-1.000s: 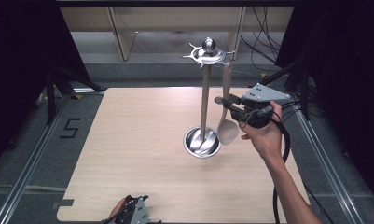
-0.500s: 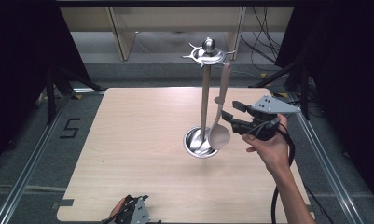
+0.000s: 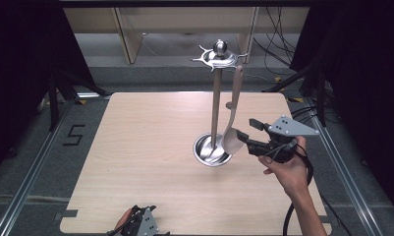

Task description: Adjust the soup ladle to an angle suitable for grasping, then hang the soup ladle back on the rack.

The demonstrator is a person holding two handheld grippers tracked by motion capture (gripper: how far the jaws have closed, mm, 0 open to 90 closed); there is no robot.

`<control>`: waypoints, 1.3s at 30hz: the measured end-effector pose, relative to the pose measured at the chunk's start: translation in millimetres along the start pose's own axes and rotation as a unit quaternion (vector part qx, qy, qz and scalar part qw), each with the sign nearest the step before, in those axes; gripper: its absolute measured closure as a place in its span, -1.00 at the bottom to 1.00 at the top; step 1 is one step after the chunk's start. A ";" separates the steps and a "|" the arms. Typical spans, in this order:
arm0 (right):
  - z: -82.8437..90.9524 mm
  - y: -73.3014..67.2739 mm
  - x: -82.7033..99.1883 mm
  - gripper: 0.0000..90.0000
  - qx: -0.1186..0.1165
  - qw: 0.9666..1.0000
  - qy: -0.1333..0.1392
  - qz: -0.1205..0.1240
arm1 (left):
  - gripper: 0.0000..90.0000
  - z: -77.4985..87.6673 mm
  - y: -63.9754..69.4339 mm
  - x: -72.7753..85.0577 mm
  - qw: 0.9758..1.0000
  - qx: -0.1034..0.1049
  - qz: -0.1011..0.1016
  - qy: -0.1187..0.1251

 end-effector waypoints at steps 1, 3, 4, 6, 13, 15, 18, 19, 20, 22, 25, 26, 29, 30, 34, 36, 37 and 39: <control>0.0 0.0 0.0 -0.05 0.000 1.000 0.000 0.000 | -0.66 0.0 0.0 0.0 1.000 0.000 0.000 0.000; 1.8 1.2 4.1 -0.07 0.005 1.000 -0.006 -0.005 | -0.66 0.3 -0.4 0.0 1.000 -0.002 -0.002 -0.001; 1.2 2.4 5.1 -0.07 0.006 1.000 -0.002 0.002 | -0.66 0.5 -0.7 -0.2 1.000 -0.003 -0.003 0.000; 2.3 4.0 14.5 -0.10 0.007 1.000 -0.015 -0.007 | -0.66 0.4 -0.6 -0.1 1.000 -0.003 -0.004 -0.001; 3.5 7.2 28.6 -0.12 0.010 0.999 -0.031 -0.017 | -0.66 1.3 -1.6 -0.4 1.000 -0.004 -0.004 0.001; 2.0 9.0 32.7 -0.12 0.013 0.999 -0.031 -0.013 | -0.66 1.3 -1.9 -0.6 1.000 -0.003 -0.003 0.001; 2.0 7.3 40.9 -0.13 0.010 0.999 -0.038 -0.017 | -0.66 0.9 -1.3 -1.6 1.000 0.000 0.000 0.003; 2.8 6.3 44.7 -0.14 0.010 0.999 -0.048 -0.019 | -0.66 0.8 -1.1 -2.2 1.000 0.001 0.001 0.004; 2.8 6.1 47.9 -0.14 0.008 0.999 -0.051 -0.017 | -0.66 1.2 -1.2 -2.6 1.000 0.000 0.001 0.004; 4.8 7.4 54.4 -0.15 0.006 0.998 -0.062 -0.014 | -0.66 0.9 -1.7 -2.7 1.000 0.003 0.002 0.004; 6.5 11.4 62.6 -0.16 0.012 0.998 -0.065 -0.016 | -0.66 0.5 -2.6 -2.0 1.000 -0.004 0.001 0.001; 8.2 12.7 66.8 -0.17 0.012 0.997 -0.072 -0.023 | -0.66 1.2 -2.4 -2.1 1.000 -0.002 0.000 0.002; 9.4 16.4 75.6 -0.20 0.009 0.997 -0.068 -0.040 | -0.66 1.0 -1.8 -2.8 1.000 0.001 -0.001 0.003; 11.0 18.5 80.8 -0.20 -0.001 0.997 -0.065 -0.047 | -0.66 0.8 -1.7 -2.6 1.000 0.002 0.000 0.004; 13.6 22.0 88.2 -0.21 0.004 0.996 -0.073 -0.049 | -0.66 1.2 -2.5 -1.2 1.000 -0.003 -0.001 0.001; 15.6 23.8 93.6 -0.21 0.002 0.995 -0.076 -0.058 | -0.66 1.5 -2.2 -1.5 1.000 -0.003 -0.003 0.002; 14.5 24.6 95.5 -0.21 0.001 0.996 -0.071 -0.058 | -0.66 1.6 -2.0 -1.6 1.000 -0.003 -0.003 0.002; 15.4 24.6 98.7 -0.22 -0.002 0.995 -0.074 -0.060 | -0.66 1.5 -1.5 -2.4 1.000 0.000 -0.002 0.004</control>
Point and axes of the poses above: each handheld gripper's, and its own axes: z roughly backward along the jaws, x roughly out of its underside, y roughly to its right, the point moved 4 cm from there along -z, roughly forward along the jaws, and after that the axes turned 15 degrees about -y, right-handed, at the moved point
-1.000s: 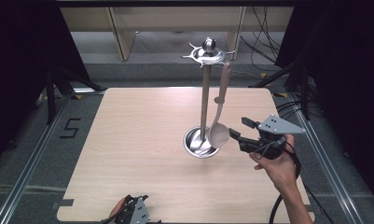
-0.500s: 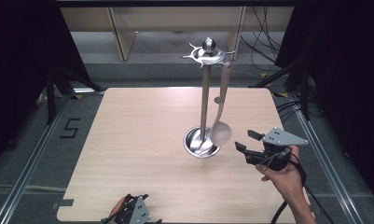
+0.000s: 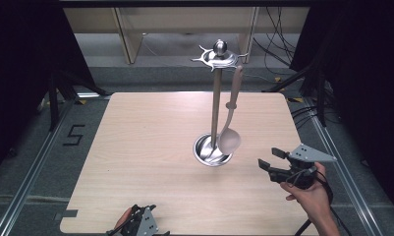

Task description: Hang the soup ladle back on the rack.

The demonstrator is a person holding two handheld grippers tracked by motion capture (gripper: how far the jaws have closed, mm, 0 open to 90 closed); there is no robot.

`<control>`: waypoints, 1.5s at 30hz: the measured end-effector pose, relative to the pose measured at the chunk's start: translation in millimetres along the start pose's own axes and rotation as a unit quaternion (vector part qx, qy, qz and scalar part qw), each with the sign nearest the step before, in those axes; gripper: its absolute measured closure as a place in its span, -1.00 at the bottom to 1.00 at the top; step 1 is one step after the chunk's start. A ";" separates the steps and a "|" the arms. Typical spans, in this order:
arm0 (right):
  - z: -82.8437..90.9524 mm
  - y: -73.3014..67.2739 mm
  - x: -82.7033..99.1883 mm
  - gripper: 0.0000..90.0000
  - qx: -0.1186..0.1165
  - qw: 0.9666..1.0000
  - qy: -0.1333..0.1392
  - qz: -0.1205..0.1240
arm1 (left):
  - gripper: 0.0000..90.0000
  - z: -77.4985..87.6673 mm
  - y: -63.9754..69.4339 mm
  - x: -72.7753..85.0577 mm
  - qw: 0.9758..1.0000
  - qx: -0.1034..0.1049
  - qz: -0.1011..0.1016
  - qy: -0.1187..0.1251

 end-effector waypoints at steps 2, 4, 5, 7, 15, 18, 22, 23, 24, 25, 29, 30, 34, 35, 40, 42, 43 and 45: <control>0.1 0.4 3.1 -0.22 0.002 1.000 -0.004 -0.001 | -0.66 0.9 -0.3 0.0 1.000 -0.006 -0.006 -0.002; 0.4 1.5 5.8 -0.22 0.006 1.000 -0.011 0.002 | -0.66 0.8 0.3 0.5 1.000 -0.005 -0.005 -0.002; -0.6 0.9 6.5 -0.22 0.003 1.000 -0.009 -0.001 | -0.66 0.2 0.6 1.0 1.000 -0.003 -0.004 -0.001; -1.2 1.3 8.9 -0.23 0.002 1.000 -0.014 0.007 | -0.65 1.0 0.4 1.9 1.000 -0.006 -0.006 -0.003; -2.0 -3.9 16.4 -0.23 0.001 1.000 -0.019 0.000 | -0.66 1.3 0.8 1.3 1.000 -0.005 -0.008 -0.001; -1.6 -4.2 19.3 -0.23 0.000 1.000 -0.025 0.002 | -0.66 0.8 1.5 1.1 1.000 -0.001 -0.004 0.001; -0.7 -7.2 23.2 -0.25 -0.002 1.000 -0.027 -0.001 | -0.66 1.6 0.7 1.5 1.000 -0.006 -0.005 -0.001; -0.4 -7.3 23.6 -0.25 -0.001 1.000 -0.025 0.004 | -0.66 1.6 0.7 1.5 1.000 -0.006 -0.006 -0.001; 0.1 -9.4 24.0 -0.26 -0.011 1.000 -0.023 0.000 | -0.66 1.3 1.1 1.4 1.000 -0.004 -0.005 0.000; 0.2 -9.6 24.6 -0.27 -0.009 1.000 -0.020 0.003 | -0.66 0.9 1.5 1.3 1.000 -0.002 -0.004 0.001; -0.2 -12.5 28.0 -0.32 -0.014 1.000 -0.016 0.011 | -0.66 1.4 1.0 1.4 1.000 -0.006 -0.004 0.000; 0.7 -14.4 29.9 -0.33 -0.021 0.999 -0.027 0.004 | -0.66 1.8 0.5 1.4 1.000 -0.007 -0.007 -0.001; -0.8 -14.5 33.7 -0.43 -0.016 1.000 -0.027 0.004 | -0.66 1.8 1.0 1.3 1.000 -0.006 -0.005 0.001; -1.0 -14.6 34.5 -0.46 -0.017 0.999 -0.027 -0.001 | -0.66 1.8 1.0 1.2 1.000 -0.006 -0.005 0.001; -1.9 -13.6 38.8 -0.58 -0.014 0.999 -0.029 -0.006 | -0.66 1.6 1.1 1.3 1.000 -0.006 -0.005 0.000; -1.3 -16.7 41.5 -0.58 -0.022 0.999 -0.030 -0.014 | -0.66 1.7 0.9 1.3 1.000 -0.006 -0.005 0.000; -1.5 -17.7 42.7 -0.58 -0.020 0.999 -0.031 -0.014 | -0.66 1.6 0.8 1.4 1.000 -0.006 -0.005 0.000; -0.9 -19.3 44.6 -0.58 -0.024 0.999 -0.030 -0.005 | -0.66 1.6 0.8 1.4 1.000 -0.007 -0.005 0.000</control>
Point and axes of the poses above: each handheld gripper's, and its own axes: z roughly backward along the jaws, x roughly out of its underside, y roughly to its right, the point moved 4 cm from there along -z, roughly forward along the jaws, and after that the axes turned 15 degrees about -y, right-handed, at the moved point
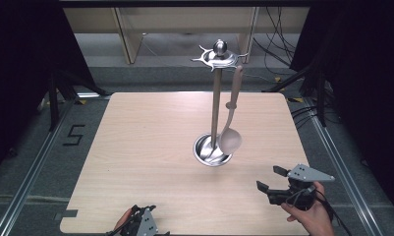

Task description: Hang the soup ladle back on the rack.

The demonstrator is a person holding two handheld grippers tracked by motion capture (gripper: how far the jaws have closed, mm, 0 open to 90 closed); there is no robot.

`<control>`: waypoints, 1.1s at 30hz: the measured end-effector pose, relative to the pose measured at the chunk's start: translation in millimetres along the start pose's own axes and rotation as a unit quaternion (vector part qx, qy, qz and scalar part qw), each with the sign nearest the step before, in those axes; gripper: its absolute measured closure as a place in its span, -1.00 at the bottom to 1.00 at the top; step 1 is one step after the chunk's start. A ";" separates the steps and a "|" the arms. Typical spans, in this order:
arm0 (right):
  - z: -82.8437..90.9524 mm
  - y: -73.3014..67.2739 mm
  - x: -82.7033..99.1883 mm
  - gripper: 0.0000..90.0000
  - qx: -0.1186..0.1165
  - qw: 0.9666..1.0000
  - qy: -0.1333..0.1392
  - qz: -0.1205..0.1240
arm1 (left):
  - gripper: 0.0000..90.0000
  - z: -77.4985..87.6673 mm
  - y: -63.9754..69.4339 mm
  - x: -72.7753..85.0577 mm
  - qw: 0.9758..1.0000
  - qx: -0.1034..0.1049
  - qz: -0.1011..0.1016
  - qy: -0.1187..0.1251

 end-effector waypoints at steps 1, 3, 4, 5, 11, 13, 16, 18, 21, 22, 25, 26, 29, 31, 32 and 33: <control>1.1 -2.9 2.2 -0.58 -0.003 1.000 -0.008 -0.004 | -0.66 0.0 0.0 0.0 1.000 0.000 0.000 0.000; 1.1 -3.0 3.4 -0.58 -0.002 1.000 -0.004 0.007 | -0.66 -0.8 0.6 -0.2 1.000 0.004 0.002 0.001; 0.8 -5.9 4.4 -0.58 -0.007 1.000 -0.001 -0.003 | -0.66 -0.8 0.6 -0.2 1.000 0.004 0.002 0.001; 1.0 -5.3 5.6 -0.58 -0.006 1.000 -0.006 0.008 | -0.66 -0.8 0.6 -0.2 1.000 0.004 0.002 0.001; -2.8 -9.8 13.5 -0.58 -0.016 1.000 -0.014 0.006 | -0.66 0.0 -0.3 0.2 1.000 0.000 0.001 0.000; -3.3 -13.7 17.4 -0.58 -0.023 0.999 -0.023 -0.009 | -0.66 -0.2 -0.3 0.3 1.000 0.000 0.001 0.000; -4.5 -15.1 21.3 -0.58 -0.024 0.999 -0.029 -0.005 | -0.66 -0.2 -0.3 0.2 1.000 0.000 0.000 0.000; -5.2 -16.1 23.6 -0.58 -0.024 0.999 -0.029 -0.003 | -0.66 -0.3 0.1 0.1 1.000 0.001 0.000 -0.001; -4.2 -18.4 28.4 -0.57 -0.022 0.999 -0.036 -0.005 | -0.66 -0.3 0.3 -0.1 1.000 0.001 -0.001 -0.001; -4.2 -18.4 28.4 -0.57 -0.022 0.999 -0.036 -0.005 | -0.66 -0.3 0.3 -0.1 1.000 0.001 -0.001 -0.001; -4.4 -19.2 30.6 -0.57 -0.024 0.999 -0.032 0.006 | -0.66 -0.7 0.4 0.2 1.000 0.000 0.000 -0.001; -4.1 -19.7 31.8 -0.57 -0.022 0.999 -0.034 0.008 | -0.66 -0.8 0.7 0.2 1.000 0.001 0.001 -0.001; -3.0 -21.0 35.5 -0.57 -0.017 0.999 -0.039 0.013 | -0.66 -1.3 1.2 0.2 1.000 0.002 0.000 -0.002; -2.8 -24.1 39.4 -0.57 -0.022 0.999 -0.042 0.010 | -0.66 -1.8 1.7 0.1 1.000 0.004 0.000 -0.003; -2.8 -24.1 39.4 -0.57 -0.022 0.999 -0.042 0.010 | -0.66 -2.0 1.8 0.0 1.000 0.003 0.000 -0.003; -2.2 -23.3 40.6 -0.57 -0.017 0.999 -0.045 0.018 | -0.66 -2.1 1.4 -0.2 1.000 0.000 -0.003 -0.003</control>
Point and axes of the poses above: each handheld gripper's, and its own axes: z roughly backward along the jaws, x roughly out of its underside, y roughly to its right, the point moved 4 cm from there along -z, roughly forward along the jaws, and after that the axes turned 15 degrees about -y, right-handed, at the moved point
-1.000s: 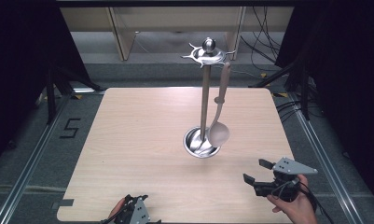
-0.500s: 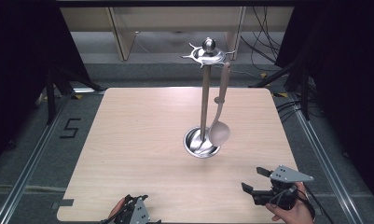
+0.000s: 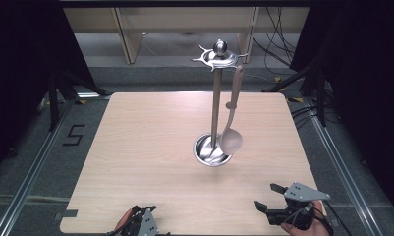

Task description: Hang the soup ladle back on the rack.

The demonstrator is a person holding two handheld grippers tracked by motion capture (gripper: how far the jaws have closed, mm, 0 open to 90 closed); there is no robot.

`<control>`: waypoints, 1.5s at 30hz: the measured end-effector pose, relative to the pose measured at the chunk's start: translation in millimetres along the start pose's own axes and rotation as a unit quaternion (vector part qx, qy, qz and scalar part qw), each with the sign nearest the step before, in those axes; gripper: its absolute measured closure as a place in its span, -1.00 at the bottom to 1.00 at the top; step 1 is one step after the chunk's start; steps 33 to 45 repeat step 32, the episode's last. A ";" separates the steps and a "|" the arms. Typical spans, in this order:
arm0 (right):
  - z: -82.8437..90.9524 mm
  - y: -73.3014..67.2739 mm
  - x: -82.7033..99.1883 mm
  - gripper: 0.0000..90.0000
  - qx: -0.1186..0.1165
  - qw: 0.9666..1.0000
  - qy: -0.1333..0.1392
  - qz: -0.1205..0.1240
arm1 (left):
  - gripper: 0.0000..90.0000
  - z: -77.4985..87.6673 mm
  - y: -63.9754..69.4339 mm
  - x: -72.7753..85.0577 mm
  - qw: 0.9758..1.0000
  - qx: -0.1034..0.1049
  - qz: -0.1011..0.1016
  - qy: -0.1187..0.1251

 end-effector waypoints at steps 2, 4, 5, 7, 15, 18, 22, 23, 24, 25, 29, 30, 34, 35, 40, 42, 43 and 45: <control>-0.7 -0.5 2.0 -0.57 -0.001 1.000 0.002 0.007 | -0.66 0.1 0.5 0.0 1.000 0.002 0.002 0.000; -1.1 -0.6 4.5 -0.57 0.002 1.000 -0.003 0.016 | -0.66 0.1 0.6 0.1 1.000 0.002 0.002 0.000; -1.3 -3.6 6.7 -0.57 -0.001 1.000 -0.007 -0.002 | -0.66 0.1 0.6 0.1 1.000 0.002 0.002 0.000; -1.7 -4.2 9.3 -0.57 0.001 1.000 -0.012 0.000 | -0.66 0.0 0.7 0.1 1.000 0.002 0.002 0.000; -4.1 -6.0 19.4 -0.56 0.022 0.999 -0.034 0.033 | -0.66 0.1 0.8 0.0 1.000 0.002 0.001 -0.001; -3.3 -8.4 21.2 -0.56 0.025 0.999 -0.038 0.026 | -0.66 0.1 1.0 -0.2 1.000 0.002 0.001 0.000; -3.0 -10.2 24.5 -0.55 0.030 0.999 -0.037 0.021 | -0.66 -0.8 1.6 -0.3 1.000 0.006 0.003 0.000; -3.4 -8.7 24.6 -0.56 0.028 0.998 -0.036 0.032 | -0.66 -0.9 2.1 -0.5 1.000 0.009 0.004 0.002; -4.5 -8.4 26.3 -0.56 0.022 0.998 -0.043 0.030 | -0.66 -0.9 2.7 -0.7 1.000 0.012 0.006 0.005; -4.5 -8.4 26.3 -0.56 0.022 0.998 -0.043 0.030 | -0.66 -0.8 1.7 -0.5 1.000 0.007 0.002 0.001; -4.4 -8.1 27.1 -0.56 0.026 0.998 -0.042 0.026 | -0.66 0.1 0.9 -0.1 1.000 0.001 0.001 -0.001; -4.3 -7.7 27.1 -0.55 0.027 0.998 -0.041 0.025 | -0.66 0.1 1.1 -0.3 1.000 0.002 0.002 0.000; -5.3 -7.2 26.9 -0.56 0.025 0.999 -0.036 0.028 | -0.66 0.1 1.3 -0.5 1.000 0.002 0.002 0.001; -5.3 -7.2 26.9 -0.56 0.025 0.999 -0.036 0.028 | -0.66 0.1 1.3 -0.5 1.000 0.002 0.002 0.001; -5.3 -7.2 26.9 -0.56 0.025 0.999 -0.036 0.028 | -0.66 0.1 1.3 -0.5 1.000 0.002 0.002 0.001; -5.3 -7.2 26.9 -0.56 0.025 0.999 -0.036 0.028 | -0.66 0.1 1.3 -0.5 1.000 0.002 0.002 0.001; -5.3 -7.2 26.9 -0.56 0.025 0.999 -0.036 0.028 | -0.66 0.1 1.3 -0.5 1.000 0.002 0.002 0.001; -5.3 -7.2 26.9 -0.56 0.025 0.999 -0.036 0.028 | -0.66 0.1 1.3 -0.5 1.000 0.002 0.002 0.001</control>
Point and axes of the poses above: each handheld gripper's, and its own axes: z roughly backward along the jaws, x roughly out of its underside, y roughly to its right, the point moved 4 cm from there along -z, roughly forward along the jaws, and after that the axes turned 15 degrees about -y, right-handed, at the moved point
